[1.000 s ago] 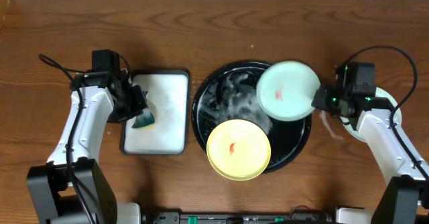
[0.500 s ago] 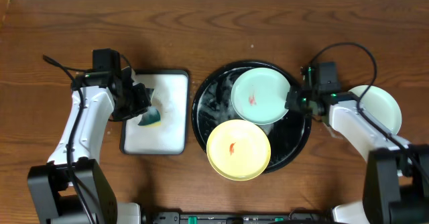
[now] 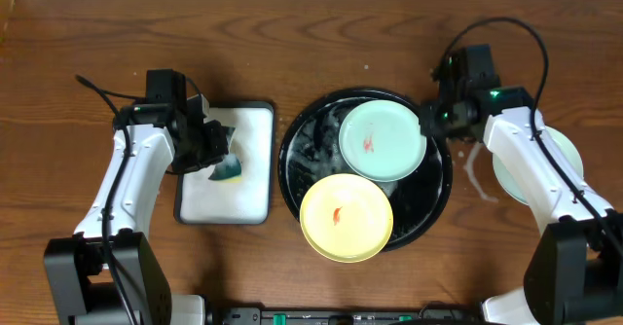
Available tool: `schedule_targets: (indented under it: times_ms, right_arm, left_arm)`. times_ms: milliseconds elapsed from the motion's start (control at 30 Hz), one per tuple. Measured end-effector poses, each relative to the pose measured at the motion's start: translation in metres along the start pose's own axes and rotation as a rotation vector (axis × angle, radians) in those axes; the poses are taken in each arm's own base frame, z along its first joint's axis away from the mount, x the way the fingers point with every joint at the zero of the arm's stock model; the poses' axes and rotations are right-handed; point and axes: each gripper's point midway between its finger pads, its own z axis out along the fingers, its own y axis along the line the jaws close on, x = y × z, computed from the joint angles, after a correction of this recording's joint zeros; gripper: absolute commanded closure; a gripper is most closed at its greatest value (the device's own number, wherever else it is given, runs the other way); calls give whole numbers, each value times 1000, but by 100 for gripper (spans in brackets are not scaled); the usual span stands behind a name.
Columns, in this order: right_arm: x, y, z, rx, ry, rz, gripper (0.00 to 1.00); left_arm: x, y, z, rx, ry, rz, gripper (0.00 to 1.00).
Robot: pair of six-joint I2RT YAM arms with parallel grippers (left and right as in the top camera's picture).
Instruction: Clean dirty plates on tray and stack at the side
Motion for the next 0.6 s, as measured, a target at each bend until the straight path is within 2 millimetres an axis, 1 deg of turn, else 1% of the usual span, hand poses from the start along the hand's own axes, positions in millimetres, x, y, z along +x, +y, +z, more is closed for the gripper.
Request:
schedule_targets:
  times_ms: [100, 133, 267, 367, 433, 467, 500, 533, 600]
  right_arm:
    - [3, -4, 4, 16, 13, 2, 77]
    - [5, -5, 7, 20, 22, 3, 74]
    - [19, -10, 33, 21, 96, 13, 74]
    - [36, -11, 60, 0, 179, 17, 81]
    - [45, -10, 71, -12, 220, 21, 82]
    - [49, -10, 76, -14, 239, 23, 84]
    - [53, -9, 79, -24, 257, 27, 89]
    - [53, -9, 80, -29, 257, 25, 92]
    - [53, -9, 80, -27, 260, 25, 95]
  left_arm:
    - [-1, 0, 0, 1, -2, 5, 92]
    - [-1, 0, 0, 0, -3, 12, 93]
    - [-3, 1, 0, -6, -12, 23, 92]
    - [-4, 4, 0, -24, -19, 25, 92]
    - [-4, 5, 0, -28, -19, 25, 92]
    - [-4, 5, 0, -29, -18, 25, 92]
    - [-4, 5, 0, -32, -17, 25, 92]
    - [-4, 5, 0, -33, -16, 25, 92]
    - [-4, 6, 0, -35, -17, 25, 92]
